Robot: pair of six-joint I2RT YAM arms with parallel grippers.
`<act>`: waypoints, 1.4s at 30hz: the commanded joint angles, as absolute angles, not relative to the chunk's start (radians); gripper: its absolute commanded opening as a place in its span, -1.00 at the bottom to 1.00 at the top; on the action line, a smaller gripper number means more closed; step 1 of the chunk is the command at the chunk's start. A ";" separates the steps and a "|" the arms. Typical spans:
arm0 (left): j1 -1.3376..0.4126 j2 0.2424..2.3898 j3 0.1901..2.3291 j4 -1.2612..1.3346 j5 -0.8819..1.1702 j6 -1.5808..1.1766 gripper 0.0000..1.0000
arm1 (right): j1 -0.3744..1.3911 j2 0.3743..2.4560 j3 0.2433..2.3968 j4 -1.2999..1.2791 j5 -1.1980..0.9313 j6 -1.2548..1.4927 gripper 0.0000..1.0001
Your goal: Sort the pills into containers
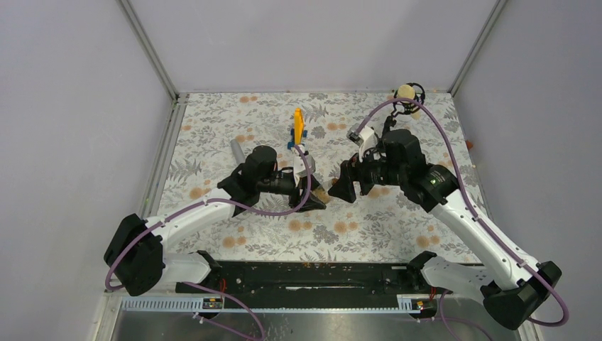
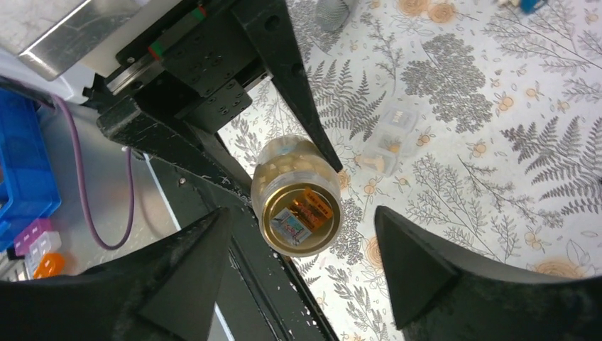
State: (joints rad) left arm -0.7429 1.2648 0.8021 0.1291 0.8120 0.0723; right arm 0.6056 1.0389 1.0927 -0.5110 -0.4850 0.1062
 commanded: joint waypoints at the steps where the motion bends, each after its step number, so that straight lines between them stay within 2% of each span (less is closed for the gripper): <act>1: -0.747 1.250 0.839 0.200 0.886 0.075 -1.00 | 0.601 1.047 1.151 -0.544 -0.616 -0.027 0.48; 2: -0.747 1.249 0.838 0.199 0.889 0.077 -1.00 | 0.601 1.039 1.145 -0.535 -0.636 -0.039 0.41; 8: -0.748 1.240 0.834 0.199 0.925 0.080 -1.00 | 0.600 1.027 1.131 -0.536 -0.686 -0.080 0.35; 14: -0.747 1.246 0.837 0.198 0.929 0.081 -1.00 | 0.601 1.058 1.139 -0.529 -0.661 -0.055 -0.07; 18: -0.748 1.246 0.837 0.201 0.908 0.082 -1.00 | 0.600 1.079 1.128 -0.472 -0.599 0.059 -0.37; 21: -0.747 1.244 0.833 0.202 0.842 0.086 -1.00 | 0.602 1.076 1.098 -0.387 -0.481 0.221 -0.44; 26: -0.748 1.231 0.811 0.218 0.672 0.088 -1.00 | 0.604 1.053 1.085 -0.400 -0.095 0.535 -0.59; 28: -0.750 1.229 0.808 0.216 0.650 0.087 -1.00 | 0.604 1.030 1.109 -0.438 0.006 0.582 -0.55; 29: -0.751 1.229 0.807 0.215 0.647 0.089 -1.00 | 0.604 1.015 1.113 -0.438 0.031 0.590 -0.47; 30: -0.754 1.228 0.806 0.216 0.645 0.089 -1.00 | 0.604 1.001 1.116 -0.434 0.031 0.589 -0.29; 32: -0.755 1.227 0.803 0.218 0.644 0.090 -1.00 | 0.603 0.984 1.133 -0.425 -0.038 0.547 0.42; 33: -0.756 1.227 0.803 0.217 0.645 0.092 -1.00 | 0.604 0.979 1.143 -0.425 -0.090 0.506 0.67; 34: -0.756 1.227 0.803 0.215 0.648 0.092 -1.00 | 0.603 0.978 1.157 -0.433 -0.146 0.459 0.82; 36: -0.757 1.227 0.804 0.215 0.666 0.092 -1.00 | 0.602 0.977 1.175 -0.465 -0.236 0.365 0.91; 42: -0.758 1.232 0.825 0.185 0.812 0.108 -1.00 | 0.604 0.940 1.186 -0.583 -0.496 0.125 0.92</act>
State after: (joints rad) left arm -0.7528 1.2583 0.8013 0.1715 0.6857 0.0814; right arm 0.6044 0.9665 1.1400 -0.4900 -0.2909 0.3241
